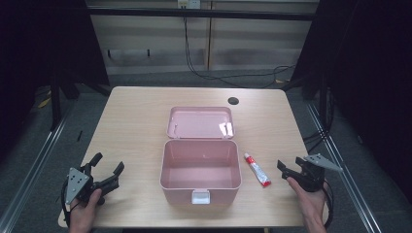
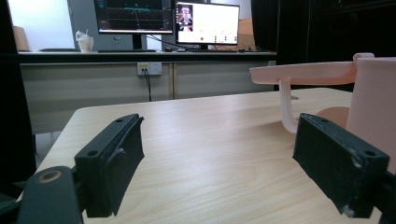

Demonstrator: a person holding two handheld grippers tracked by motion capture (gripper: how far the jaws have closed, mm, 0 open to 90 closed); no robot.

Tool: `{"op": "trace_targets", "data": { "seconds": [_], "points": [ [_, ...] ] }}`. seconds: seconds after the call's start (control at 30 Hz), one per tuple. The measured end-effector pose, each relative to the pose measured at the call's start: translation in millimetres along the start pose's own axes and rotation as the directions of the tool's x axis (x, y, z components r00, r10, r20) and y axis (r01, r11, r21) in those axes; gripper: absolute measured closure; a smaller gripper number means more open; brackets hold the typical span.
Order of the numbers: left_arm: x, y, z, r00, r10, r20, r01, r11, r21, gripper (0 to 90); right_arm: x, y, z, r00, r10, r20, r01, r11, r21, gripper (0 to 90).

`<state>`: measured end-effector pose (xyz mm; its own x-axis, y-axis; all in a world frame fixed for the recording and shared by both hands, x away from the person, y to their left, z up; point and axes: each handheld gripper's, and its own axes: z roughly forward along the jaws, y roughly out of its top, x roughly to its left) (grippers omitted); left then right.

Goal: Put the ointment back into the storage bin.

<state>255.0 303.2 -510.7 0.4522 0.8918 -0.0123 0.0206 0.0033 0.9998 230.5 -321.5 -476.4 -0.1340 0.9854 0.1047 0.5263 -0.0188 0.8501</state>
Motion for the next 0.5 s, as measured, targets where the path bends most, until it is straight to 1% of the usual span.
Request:
{"op": "trace_targets", "data": {
  "seconds": [0.07,0.13,0.27,0.3,0.33,0.4,0.5],
  "points": [
    [0.0,0.0,0.0,1.0,0.001,0.0,-0.001,1.0,0.0,15.8,-0.3,0.3,-1.1,1.0,-0.002,-0.003,0.002,1.0,0.006,26.6],
    [-0.1,0.0,0.1,1.0,-0.001,0.0,0.001,1.0,-0.001,15.8,-1.6,1.0,-2.1,0.9998,0.002,-0.021,-0.002,1.0,0.025,28.4],
    [0.0,0.0,0.1,1.0,-0.001,0.0,0.001,1.0,-0.001,15.8,-3.3,3.1,-3.1,0.9987,0.026,-0.044,-0.023,0.998,0.052,33.1],
    [0.1,0.0,-0.1,1.0,0.002,0.001,-0.002,1.0,0.001,15.8,-3.5,3.6,-3.1,0.9983,0.035,-0.046,-0.032,0.998,0.062,33.0],
    [0.0,0.0,0.0,1.0,0.0,0.0,0.0,1.0,0.0,15.7,-4.2,5.2,-3.4,0.9975,0.039,-0.058,-0.035,0.997,0.075,33.0],
    [0.1,0.0,-0.1,1.0,0.002,0.001,-0.002,1.0,0.001,15.8,-4.2,5.7,-3.7,0.9975,0.035,-0.062,-0.03,0.996,0.078,33.0],
    [0.0,0.0,-0.2,1.0,0.001,0.005,-0.001,1.0,0.001,15.8,-1.8,8.1,-5.2,0.9964,0.026,-0.08,-0.018,0.996,0.092,32.6]
  ]
}}
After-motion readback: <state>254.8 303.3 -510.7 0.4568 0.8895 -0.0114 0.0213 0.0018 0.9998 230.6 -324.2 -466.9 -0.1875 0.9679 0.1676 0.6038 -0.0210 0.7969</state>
